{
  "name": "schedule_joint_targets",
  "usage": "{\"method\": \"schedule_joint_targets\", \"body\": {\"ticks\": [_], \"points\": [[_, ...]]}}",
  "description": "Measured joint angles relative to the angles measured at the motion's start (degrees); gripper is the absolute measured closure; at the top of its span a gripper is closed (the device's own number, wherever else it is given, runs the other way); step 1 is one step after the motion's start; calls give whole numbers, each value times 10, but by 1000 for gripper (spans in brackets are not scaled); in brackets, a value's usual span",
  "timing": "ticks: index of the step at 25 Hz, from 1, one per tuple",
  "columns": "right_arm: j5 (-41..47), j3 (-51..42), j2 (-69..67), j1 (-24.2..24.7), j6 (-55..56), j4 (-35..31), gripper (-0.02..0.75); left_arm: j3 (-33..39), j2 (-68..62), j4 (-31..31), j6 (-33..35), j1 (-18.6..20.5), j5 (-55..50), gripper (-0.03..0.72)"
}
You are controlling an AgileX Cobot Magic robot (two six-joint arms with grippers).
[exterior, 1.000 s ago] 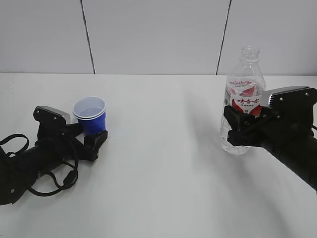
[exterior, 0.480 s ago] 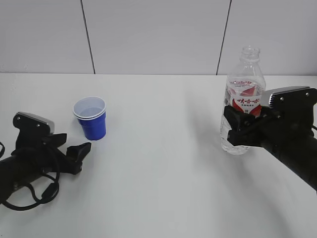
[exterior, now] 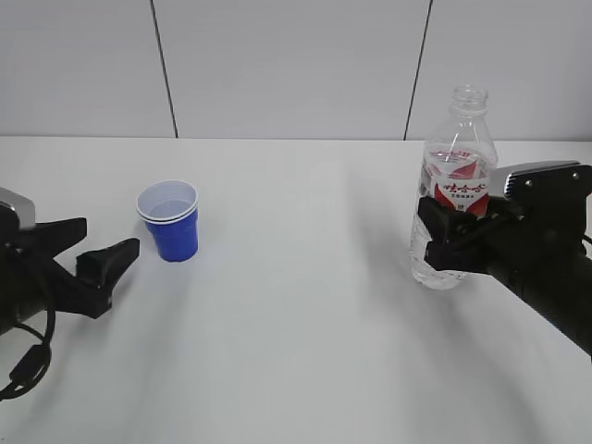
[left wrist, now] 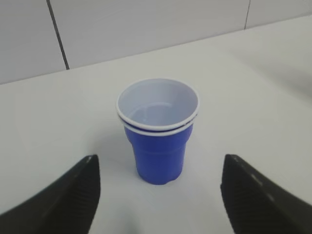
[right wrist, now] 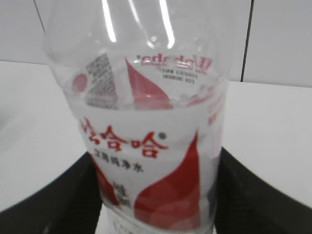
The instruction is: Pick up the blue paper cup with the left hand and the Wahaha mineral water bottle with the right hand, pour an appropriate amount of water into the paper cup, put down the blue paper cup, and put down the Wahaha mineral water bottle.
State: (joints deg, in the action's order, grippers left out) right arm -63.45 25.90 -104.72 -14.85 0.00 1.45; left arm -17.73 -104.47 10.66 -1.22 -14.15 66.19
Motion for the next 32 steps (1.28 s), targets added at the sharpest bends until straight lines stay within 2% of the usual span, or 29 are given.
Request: {"method": "schedule_joint_targets", "body": {"ticks": [3, 7, 9, 13, 18, 25, 32], "points": [[0, 0, 0, 0, 0, 0, 288, 26, 55, 4, -34, 0, 0, 123], [0, 0, 0, 0, 0, 0, 288, 48, 138, 12, -57, 0, -1, 212], [0, 0, 0, 0, 5, 0, 288, 53, 181, 21, -71, 0, -4, 229], [0, 0, 0, 0, 13, 0, 288, 55, 277, 28, -104, 0, -60, 230], [0, 0, 0, 0, 16, 0, 288, 57, 409, 28, -137, 0, -154, 194], [0, 0, 0, 0, 24, 0, 288, 14, 605, 28, -158, 0, -429, 188], [0, 0, 0, 0, 28, 0, 288, -89, 765, 32, -161, 0, -808, 192]]}}
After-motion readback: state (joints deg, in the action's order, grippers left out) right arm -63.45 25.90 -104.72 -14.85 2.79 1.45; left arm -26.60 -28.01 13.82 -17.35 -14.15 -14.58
